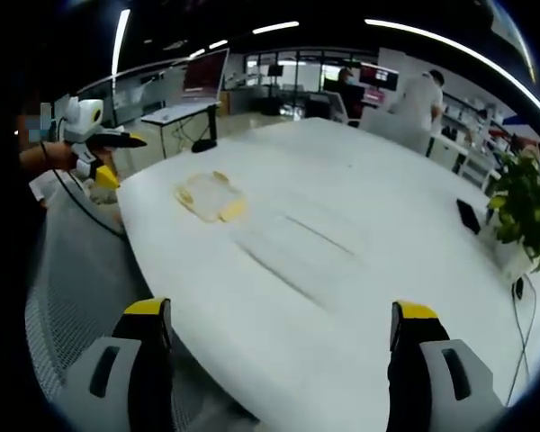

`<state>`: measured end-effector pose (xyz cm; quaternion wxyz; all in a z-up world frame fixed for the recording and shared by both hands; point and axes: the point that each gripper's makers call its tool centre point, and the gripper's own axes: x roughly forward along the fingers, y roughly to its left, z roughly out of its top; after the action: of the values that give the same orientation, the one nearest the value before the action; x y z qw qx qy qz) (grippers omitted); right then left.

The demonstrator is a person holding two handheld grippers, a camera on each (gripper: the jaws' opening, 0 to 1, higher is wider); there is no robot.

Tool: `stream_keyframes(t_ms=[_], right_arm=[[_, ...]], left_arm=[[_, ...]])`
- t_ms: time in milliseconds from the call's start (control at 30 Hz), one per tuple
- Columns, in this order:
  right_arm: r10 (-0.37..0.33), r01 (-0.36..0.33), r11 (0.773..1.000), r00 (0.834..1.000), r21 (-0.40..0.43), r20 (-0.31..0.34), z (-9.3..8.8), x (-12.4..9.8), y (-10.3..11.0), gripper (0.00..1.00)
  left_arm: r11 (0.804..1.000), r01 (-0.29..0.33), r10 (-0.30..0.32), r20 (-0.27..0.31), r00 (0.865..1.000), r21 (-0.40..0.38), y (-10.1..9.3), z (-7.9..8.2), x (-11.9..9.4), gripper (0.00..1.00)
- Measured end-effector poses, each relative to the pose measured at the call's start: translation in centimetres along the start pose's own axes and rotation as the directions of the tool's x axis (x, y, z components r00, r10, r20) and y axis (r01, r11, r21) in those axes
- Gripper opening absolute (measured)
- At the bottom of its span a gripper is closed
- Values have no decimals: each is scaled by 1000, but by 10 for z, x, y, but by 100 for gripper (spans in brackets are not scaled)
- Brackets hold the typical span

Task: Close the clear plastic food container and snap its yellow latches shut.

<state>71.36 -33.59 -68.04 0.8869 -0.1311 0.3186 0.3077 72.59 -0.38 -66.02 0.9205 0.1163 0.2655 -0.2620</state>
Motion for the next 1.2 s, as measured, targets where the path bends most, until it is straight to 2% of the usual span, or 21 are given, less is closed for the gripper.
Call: stream_keyframes(t_ms=[1200], right_arm=[[1, -2, 1000, 1000, -15, -19, -2, 3, -3, 99]], left_arm=[[1000, 5, -5, -8, 1000, 11, 4, 0, 2, 99]])
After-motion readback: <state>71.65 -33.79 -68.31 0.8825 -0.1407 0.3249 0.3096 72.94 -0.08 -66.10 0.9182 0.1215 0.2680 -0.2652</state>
